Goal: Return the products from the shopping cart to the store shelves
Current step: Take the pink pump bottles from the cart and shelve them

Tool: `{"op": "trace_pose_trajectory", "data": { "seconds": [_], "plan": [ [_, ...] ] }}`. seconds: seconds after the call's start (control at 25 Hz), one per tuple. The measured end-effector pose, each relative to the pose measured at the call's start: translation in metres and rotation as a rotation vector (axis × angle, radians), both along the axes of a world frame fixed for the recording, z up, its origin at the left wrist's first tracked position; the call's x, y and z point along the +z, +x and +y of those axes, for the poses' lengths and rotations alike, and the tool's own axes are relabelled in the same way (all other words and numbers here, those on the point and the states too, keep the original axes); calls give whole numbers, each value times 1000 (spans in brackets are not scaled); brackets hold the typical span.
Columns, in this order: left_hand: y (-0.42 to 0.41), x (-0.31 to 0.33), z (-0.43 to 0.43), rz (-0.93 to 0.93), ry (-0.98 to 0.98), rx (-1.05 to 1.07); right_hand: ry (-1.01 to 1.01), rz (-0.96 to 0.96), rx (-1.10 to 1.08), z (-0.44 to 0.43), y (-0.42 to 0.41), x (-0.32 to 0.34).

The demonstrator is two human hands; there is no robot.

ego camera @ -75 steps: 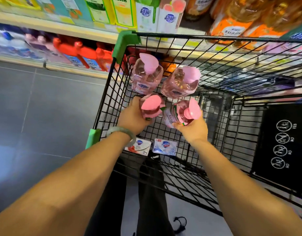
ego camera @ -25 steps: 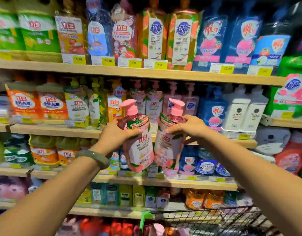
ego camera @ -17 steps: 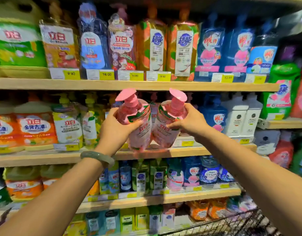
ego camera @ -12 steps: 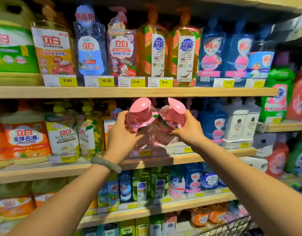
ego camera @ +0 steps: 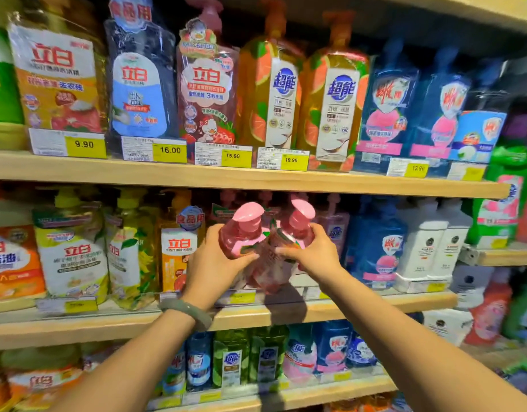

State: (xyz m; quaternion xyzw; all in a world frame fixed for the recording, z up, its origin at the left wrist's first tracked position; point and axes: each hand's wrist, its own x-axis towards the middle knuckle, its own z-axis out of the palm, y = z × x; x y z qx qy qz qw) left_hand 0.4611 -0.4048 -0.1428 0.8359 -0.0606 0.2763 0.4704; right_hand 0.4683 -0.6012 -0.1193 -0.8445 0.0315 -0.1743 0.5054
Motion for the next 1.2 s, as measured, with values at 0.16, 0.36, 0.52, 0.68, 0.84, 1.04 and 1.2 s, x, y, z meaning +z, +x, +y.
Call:
{"op": "trace_pose_trajectory", "data": {
  "seconds": [0.16, 0.36, 0.52, 0.68, 0.84, 1.04, 1.2],
  "plan": [
    [20, 11, 2, 125, 129, 67, -109, 144, -74, 7, 26, 15],
    [36, 18, -1, 254, 211, 154, -183, 205, -12, 11, 47, 12],
    [29, 9, -25, 190, 201, 253, -274, 174, 22, 10, 48, 5],
    [12, 0, -39, 29, 258, 254, -334, 154, 94, 2, 38, -6],
    [-5, -17, -44, -76, 266, 185, -321, 153, 198, -11, 14, -26],
    [-37, -75, -65, 59, 330, 101, -407, 284, 329, -48, -23, -63],
    [-62, -128, -99, 220, 391, -15, -370, 375, 294, -93, -54, -100]
  ]
}}
